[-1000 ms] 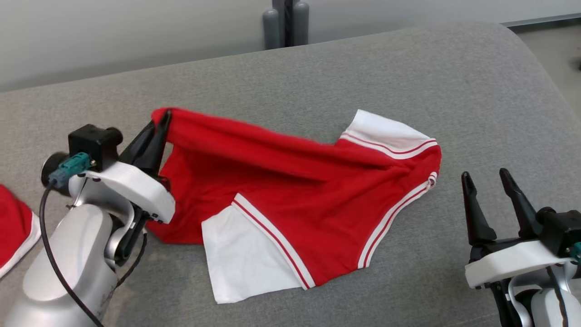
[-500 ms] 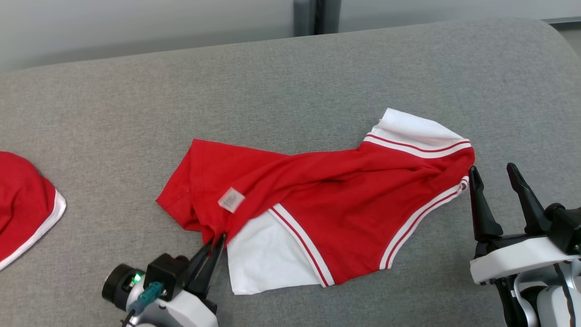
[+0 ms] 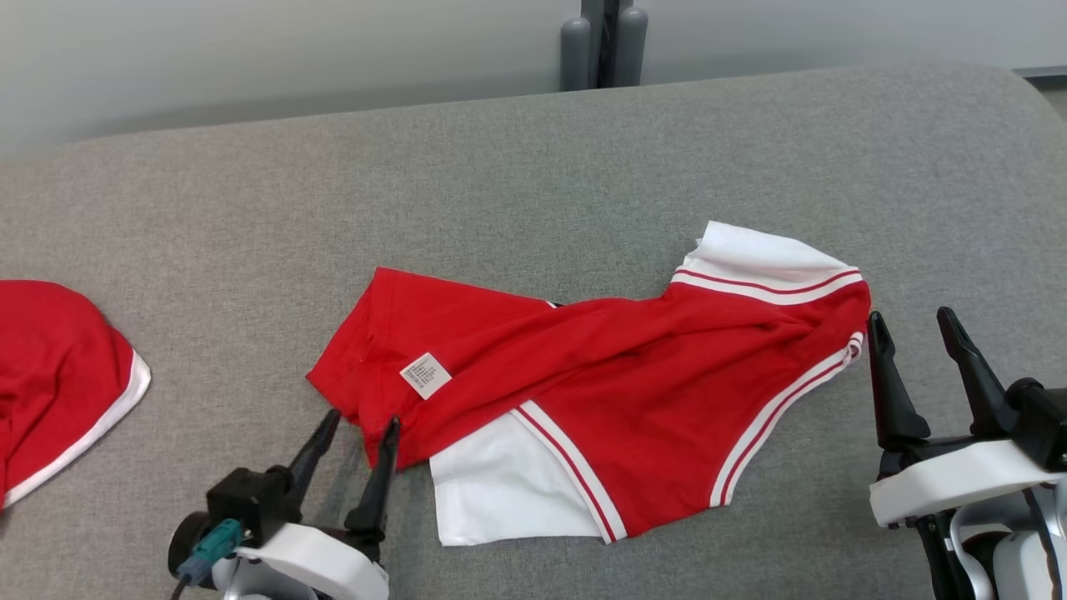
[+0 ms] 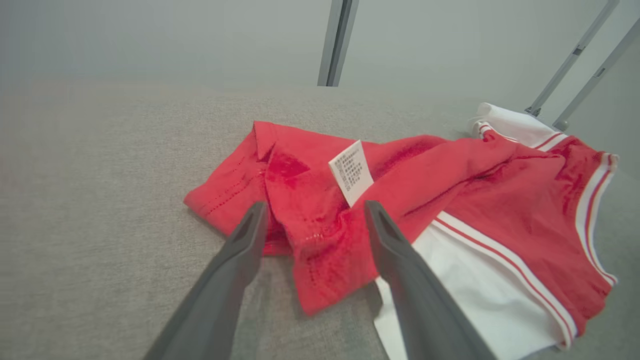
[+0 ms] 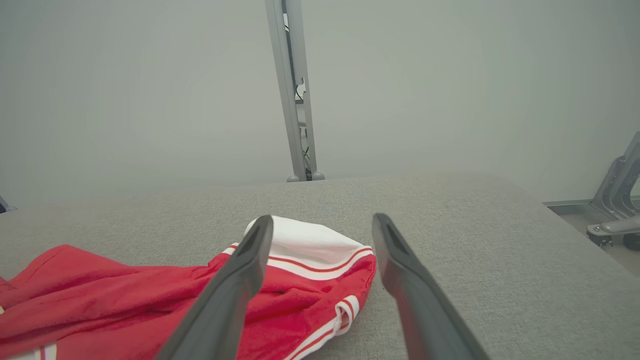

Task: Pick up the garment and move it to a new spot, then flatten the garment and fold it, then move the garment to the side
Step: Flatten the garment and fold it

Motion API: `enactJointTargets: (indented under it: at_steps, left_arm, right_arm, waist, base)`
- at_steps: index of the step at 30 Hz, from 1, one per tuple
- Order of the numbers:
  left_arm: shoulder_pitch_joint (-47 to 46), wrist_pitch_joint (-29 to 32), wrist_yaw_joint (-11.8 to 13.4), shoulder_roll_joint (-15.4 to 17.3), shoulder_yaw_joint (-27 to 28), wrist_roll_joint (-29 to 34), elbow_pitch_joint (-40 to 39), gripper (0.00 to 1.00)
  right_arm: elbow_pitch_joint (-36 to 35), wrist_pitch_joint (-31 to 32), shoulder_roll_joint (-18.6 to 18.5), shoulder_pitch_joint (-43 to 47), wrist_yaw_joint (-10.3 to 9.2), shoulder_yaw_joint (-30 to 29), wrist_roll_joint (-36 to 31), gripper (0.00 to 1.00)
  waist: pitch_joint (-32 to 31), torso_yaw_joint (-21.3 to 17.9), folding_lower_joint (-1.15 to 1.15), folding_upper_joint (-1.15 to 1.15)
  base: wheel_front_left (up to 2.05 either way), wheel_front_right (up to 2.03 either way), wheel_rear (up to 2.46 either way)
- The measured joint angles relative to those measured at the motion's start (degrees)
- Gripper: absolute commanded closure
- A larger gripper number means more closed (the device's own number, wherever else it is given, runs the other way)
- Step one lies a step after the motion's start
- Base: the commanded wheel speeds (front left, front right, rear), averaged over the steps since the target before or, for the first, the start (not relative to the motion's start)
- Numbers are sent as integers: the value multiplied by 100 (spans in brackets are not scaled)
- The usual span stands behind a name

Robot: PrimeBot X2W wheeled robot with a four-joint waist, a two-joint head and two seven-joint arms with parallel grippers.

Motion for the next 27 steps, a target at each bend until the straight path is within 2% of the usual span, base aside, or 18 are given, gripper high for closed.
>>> enactJointTargets:
  at_steps: [5,14,27]
  left_arm:
    - [40,-12,183,26,392,-29,-382,0]
    - [-12,-19,668,182,964,97,-1050,0]
    - [120,172,778,399,995,112,-1271,0]
  right_arm:
    - [-68,0,0,19,0,-45,-53,0]
    - [-90,49,1,98,0,-123,-175,0]
    - [-76,108,0,212,0,-99,-204,0]
  waist:
    - [-126,-22,0,0]
    - [-413,-44,0,0]
    - [-621,-11,0,0]
  base:
    - [0,0,0]
    - [0,0,0]
    - [0,0,0]
